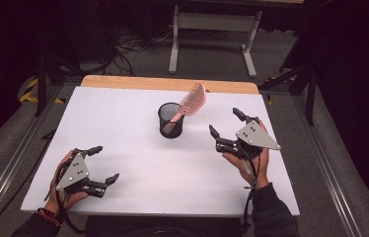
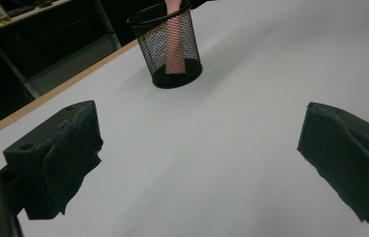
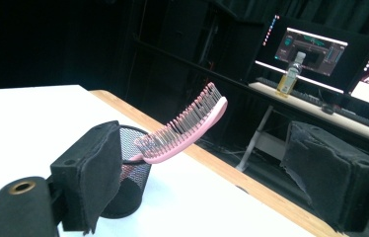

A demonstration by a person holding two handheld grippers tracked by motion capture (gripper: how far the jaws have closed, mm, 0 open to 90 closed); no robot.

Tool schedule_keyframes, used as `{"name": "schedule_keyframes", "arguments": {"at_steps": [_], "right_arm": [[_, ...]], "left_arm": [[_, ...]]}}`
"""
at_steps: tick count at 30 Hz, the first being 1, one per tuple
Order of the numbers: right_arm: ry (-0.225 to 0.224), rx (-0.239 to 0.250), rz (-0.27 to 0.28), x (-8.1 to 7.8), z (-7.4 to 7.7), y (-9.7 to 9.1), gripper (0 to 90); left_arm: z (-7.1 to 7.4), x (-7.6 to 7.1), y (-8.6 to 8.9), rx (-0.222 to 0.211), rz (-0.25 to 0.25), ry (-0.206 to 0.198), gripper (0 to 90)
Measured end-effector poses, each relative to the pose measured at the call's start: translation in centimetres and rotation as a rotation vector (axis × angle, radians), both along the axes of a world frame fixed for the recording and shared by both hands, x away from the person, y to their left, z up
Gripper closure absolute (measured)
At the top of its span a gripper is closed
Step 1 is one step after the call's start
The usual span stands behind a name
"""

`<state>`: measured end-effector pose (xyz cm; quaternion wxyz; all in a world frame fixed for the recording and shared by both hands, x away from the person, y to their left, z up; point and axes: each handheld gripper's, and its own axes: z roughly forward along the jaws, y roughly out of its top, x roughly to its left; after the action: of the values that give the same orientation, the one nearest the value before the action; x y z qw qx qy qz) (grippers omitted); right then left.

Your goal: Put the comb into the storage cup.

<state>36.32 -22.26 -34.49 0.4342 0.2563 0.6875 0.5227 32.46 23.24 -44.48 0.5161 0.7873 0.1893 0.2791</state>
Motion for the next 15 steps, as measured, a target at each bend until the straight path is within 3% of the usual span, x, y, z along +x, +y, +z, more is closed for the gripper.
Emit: {"name": "schedule_keyframes", "arguments": {"at_steps": [8,15], "right_arm": [[-0.012,-0.035,0.018,-1.1,0.2,-0.7,15.0],[-0.012,-0.075,0.042,-1.8,-0.8,-1.0,14.6]], "left_arm": [[-0.1,0.1,0.0,0.002,-0.004,0.005,3.7],[-0.1,0.1,0.0,0.005,-0.008,0.006,3.6]]}}
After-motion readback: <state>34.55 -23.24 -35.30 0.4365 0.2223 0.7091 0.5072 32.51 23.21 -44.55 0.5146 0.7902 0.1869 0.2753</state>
